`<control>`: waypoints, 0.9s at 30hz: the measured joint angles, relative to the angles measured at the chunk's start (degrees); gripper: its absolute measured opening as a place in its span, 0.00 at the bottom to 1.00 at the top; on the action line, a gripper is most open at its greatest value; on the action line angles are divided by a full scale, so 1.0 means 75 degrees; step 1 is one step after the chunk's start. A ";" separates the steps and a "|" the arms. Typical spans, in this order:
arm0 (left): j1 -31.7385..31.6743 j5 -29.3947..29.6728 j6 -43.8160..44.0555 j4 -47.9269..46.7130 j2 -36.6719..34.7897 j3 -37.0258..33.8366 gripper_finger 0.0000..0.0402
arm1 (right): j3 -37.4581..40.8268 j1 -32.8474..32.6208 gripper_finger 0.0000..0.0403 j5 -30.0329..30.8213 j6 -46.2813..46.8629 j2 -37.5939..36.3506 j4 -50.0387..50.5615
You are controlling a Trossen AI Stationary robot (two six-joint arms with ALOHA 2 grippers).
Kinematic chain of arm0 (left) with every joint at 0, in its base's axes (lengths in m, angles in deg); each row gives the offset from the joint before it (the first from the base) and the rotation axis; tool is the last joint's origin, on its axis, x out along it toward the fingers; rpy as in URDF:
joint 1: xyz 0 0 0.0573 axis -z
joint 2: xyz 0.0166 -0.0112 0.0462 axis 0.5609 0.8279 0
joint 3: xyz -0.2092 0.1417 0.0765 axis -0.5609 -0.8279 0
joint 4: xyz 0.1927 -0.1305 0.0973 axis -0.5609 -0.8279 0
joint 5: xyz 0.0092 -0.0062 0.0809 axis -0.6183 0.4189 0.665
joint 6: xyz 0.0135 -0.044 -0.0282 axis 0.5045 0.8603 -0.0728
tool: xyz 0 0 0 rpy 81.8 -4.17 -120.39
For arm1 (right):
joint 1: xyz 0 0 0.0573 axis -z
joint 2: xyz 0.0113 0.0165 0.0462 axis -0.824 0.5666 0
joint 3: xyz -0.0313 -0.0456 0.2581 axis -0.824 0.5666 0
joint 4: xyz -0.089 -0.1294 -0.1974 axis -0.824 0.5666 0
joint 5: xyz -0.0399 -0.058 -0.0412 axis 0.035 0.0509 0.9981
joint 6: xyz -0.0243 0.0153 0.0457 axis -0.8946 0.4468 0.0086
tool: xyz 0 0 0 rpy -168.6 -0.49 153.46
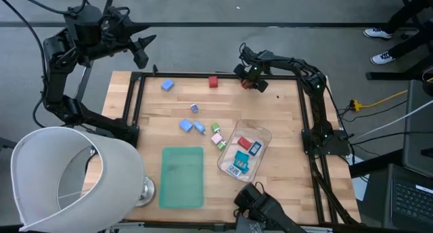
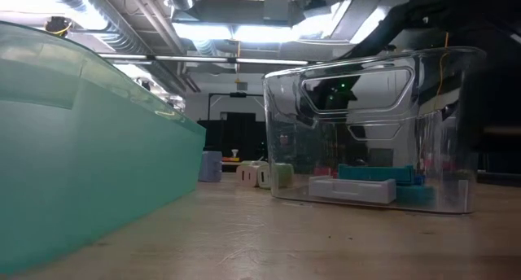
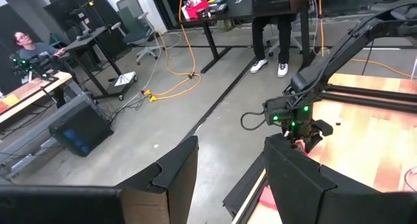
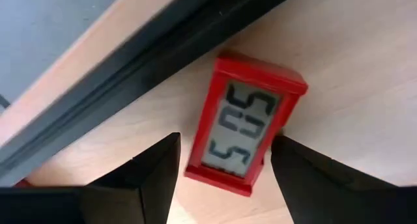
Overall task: Pick & Place Office items
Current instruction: Put the red digital clock into the transparent bin
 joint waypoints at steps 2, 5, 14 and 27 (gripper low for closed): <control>-0.0003 0.0003 -0.0038 -0.0053 -0.0001 0.0000 0.43 | -0.0017 0.0009 0.59 -0.0057 -0.0015 0.0049 0.0022; 0.0000 0.0003 -0.0108 -0.0115 0.0002 0.0000 0.43 | -0.0020 0.0007 0.57 -0.0074 -0.0020 0.0068 0.0060; -0.0002 0.0017 -0.0122 -0.0115 0.0002 0.0003 0.43 | -0.0014 0.0035 0.43 -0.0248 -0.0224 0.0083 0.0127; -0.0001 0.0009 -0.0140 -0.0109 0.0002 0.0004 0.43 | 0.0011 -0.0036 0.37 -0.0478 -0.0808 0.0012 0.0152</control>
